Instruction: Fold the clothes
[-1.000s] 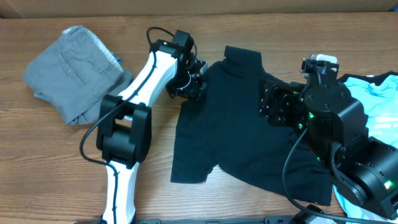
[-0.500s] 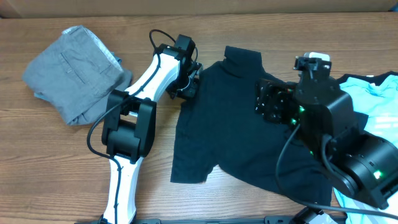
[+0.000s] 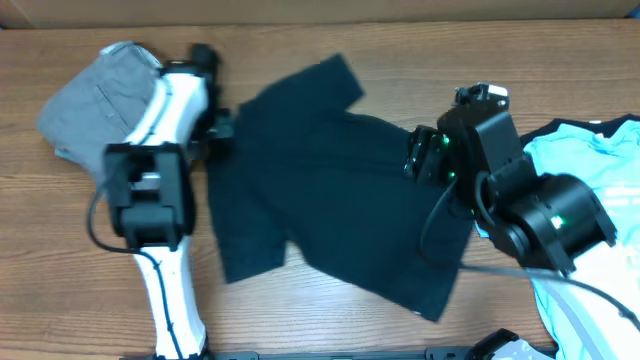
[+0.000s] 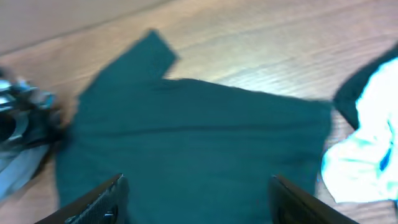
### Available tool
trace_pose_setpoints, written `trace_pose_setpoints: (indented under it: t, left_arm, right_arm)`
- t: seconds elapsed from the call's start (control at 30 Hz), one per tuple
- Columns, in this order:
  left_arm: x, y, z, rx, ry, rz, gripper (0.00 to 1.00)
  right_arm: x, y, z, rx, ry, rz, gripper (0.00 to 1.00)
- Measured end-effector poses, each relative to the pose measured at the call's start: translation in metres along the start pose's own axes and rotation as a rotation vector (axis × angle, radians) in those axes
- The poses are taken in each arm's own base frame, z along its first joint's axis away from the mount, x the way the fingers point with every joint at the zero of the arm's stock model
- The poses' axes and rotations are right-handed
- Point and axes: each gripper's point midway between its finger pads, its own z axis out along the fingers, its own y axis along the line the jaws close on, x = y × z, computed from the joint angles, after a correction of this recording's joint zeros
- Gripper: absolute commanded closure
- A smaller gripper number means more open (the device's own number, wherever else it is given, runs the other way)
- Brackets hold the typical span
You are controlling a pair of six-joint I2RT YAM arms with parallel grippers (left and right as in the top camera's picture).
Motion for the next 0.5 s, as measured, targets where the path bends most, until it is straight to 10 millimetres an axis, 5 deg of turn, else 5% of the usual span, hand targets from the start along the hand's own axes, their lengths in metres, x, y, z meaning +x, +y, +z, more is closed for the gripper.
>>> trace_pose_setpoints:
  t: [0.2,0.37,0.5]
  left_arm:
    - [-0.002,0.000,-0.011,0.058,-0.004,0.008,0.64]
    - [-0.011,-0.012,-0.064,0.103,-0.093,0.054,0.53]
    - [-0.015,-0.009,-0.142,0.133,-0.227,0.073,0.07]
  right_arm:
    - [0.005,-0.024,0.028,0.116,0.080,0.085,0.24]
    - [0.021,-0.050,0.054,0.213,0.215,0.148,0.21]
    - [0.032,-0.064,0.074,0.259,0.314,0.194,0.20]
